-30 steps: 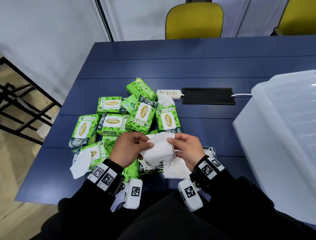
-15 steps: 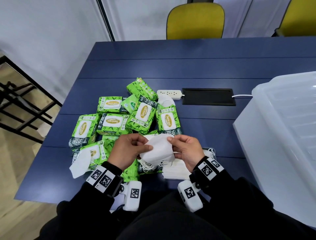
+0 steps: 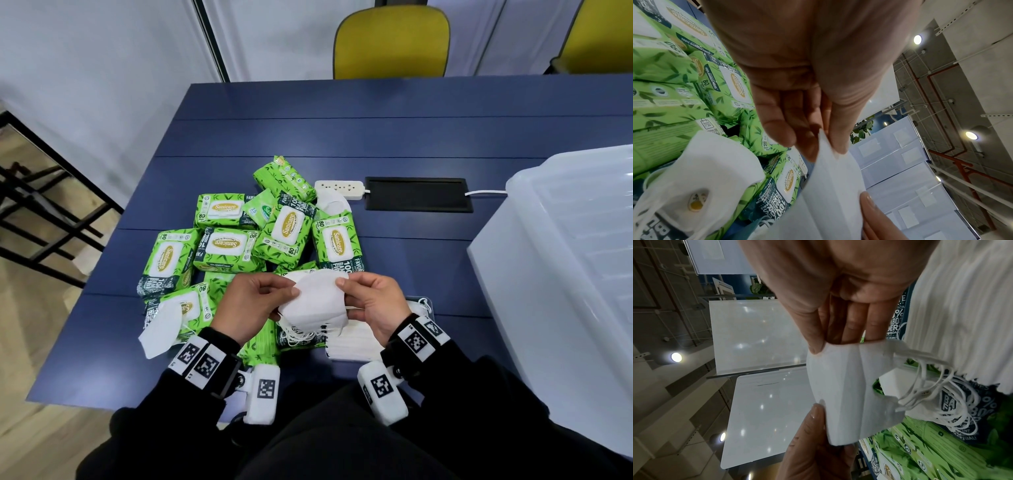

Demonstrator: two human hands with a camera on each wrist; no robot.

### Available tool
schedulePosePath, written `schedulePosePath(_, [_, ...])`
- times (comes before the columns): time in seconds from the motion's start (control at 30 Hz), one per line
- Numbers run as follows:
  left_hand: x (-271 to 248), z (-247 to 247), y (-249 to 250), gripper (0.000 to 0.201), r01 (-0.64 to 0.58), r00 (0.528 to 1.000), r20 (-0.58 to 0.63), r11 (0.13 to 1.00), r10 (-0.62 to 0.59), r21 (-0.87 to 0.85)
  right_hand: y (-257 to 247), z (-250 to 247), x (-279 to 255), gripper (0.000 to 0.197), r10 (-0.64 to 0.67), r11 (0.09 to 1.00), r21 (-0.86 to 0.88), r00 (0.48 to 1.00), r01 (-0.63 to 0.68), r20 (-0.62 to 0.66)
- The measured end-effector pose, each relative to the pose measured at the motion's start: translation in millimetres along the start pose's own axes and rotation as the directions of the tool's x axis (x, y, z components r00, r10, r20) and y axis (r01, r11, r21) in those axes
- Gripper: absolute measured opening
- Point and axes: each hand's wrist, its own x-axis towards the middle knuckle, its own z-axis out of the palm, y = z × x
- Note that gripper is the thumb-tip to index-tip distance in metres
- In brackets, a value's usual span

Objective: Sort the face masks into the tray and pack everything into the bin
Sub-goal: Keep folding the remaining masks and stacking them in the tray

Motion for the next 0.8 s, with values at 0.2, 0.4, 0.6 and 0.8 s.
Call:
schedulePosePath(0.2, [0, -4, -5, 0.012, 0.019, 1.000, 0.018, 0.999, -0.019, -0.031, 2, 0, 0, 0.008, 0.018, 1.000, -0.001, 1.000, -0.018, -0.015])
schedulePosePath(0.4, [1, -6, -9, 0.013, -0.016, 1.000, -0.003, 1.000, 0.016, -0.025, 2, 3, 1, 0.008, 0.029, 0.999, -0.020, 1.000, -0.030, -0.008])
schedulePosePath(0.6, [3, -12, -21, 0.010, -0.017, 1.000, -0.026, 1.000, 0.017, -0.007, 1, 8, 2, 0.008, 0.000, 0.996, -0.094, 1.000, 0.001, 0.011])
schedulePosePath(0.8, [0, -24, -44, 0.009, 0.022, 0.998, 0.052, 0.998, -0.025, 0.051, 5, 8, 9, 0.004, -0.013, 0.909, -0.415, 0.996, 0.049, 0.088])
